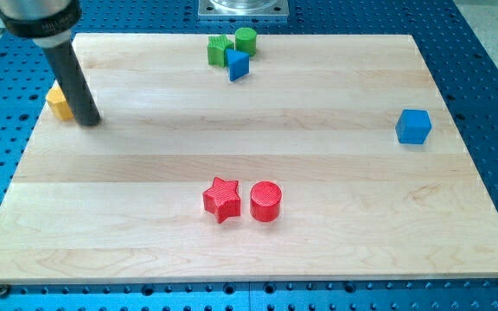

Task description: Push the yellow hexagon closer to the green star

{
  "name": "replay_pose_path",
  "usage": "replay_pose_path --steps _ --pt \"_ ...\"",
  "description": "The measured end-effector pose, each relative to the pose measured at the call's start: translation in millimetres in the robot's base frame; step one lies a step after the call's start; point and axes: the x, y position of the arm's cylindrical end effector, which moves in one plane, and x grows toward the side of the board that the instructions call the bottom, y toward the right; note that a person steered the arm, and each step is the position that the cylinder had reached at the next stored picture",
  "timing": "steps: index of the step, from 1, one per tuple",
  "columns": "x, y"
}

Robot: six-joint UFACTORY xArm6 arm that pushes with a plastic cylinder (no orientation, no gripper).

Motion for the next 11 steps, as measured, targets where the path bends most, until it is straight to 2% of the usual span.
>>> replay_pose_path --steps 1,2,3,4,5,6,7,8,9,10,11 --pt "-10 -55" --pt "-75 -81" --pt "-118 10" --pt "-134 3" --pt "-130 -62" --pt "-56 -84" --pt "-41 -42" --pt "-112 31" --pt "-141 97" --pt "-160 55" --pt "-167 91"
